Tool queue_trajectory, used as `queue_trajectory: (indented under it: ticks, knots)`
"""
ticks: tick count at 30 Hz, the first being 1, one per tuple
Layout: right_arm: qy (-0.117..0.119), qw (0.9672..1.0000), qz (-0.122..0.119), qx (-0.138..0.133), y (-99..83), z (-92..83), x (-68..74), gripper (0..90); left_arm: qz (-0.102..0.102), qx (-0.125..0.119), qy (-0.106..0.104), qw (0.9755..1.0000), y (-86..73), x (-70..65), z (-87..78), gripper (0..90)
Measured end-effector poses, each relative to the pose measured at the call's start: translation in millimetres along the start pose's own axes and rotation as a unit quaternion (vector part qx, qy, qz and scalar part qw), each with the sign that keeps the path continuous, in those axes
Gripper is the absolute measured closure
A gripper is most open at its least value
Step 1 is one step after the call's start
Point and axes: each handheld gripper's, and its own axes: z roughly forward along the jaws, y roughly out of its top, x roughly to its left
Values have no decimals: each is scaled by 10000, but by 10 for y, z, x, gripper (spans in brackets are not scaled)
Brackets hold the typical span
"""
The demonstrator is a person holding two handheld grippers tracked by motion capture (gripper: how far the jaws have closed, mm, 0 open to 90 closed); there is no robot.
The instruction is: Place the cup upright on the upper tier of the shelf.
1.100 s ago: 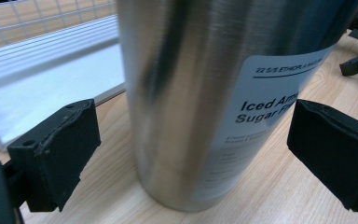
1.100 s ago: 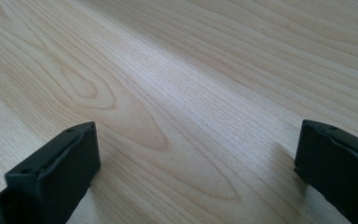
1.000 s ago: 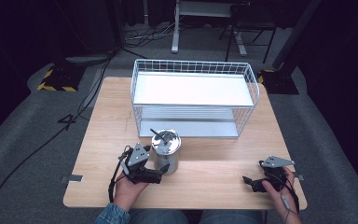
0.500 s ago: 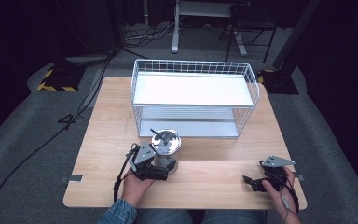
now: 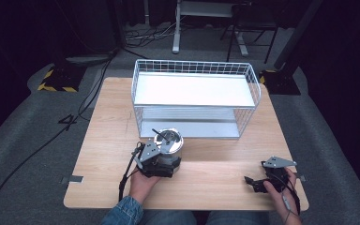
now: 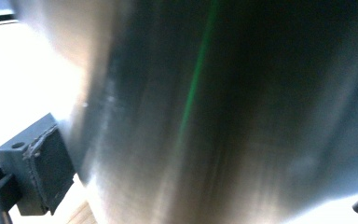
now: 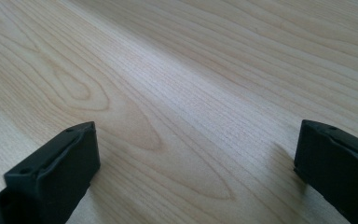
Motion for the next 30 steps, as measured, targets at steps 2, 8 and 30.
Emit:
queue_trajectory:
  ticks: [2, 8, 30]
  knots:
    - [0, 10000, 0, 0, 0, 0, 0, 1, 42, -17, 23, 10000, -4, 2, 14, 2]
    - [-8, 10000, -4, -3, 0, 0, 2, 2, 79, 33, 344, 9994, 15, -45, 48, 28]
    - [-10, 10000, -8, -4, 0, 0, 2, 4, -44, 182, 158, 9997, 304, 16, -168, 34]
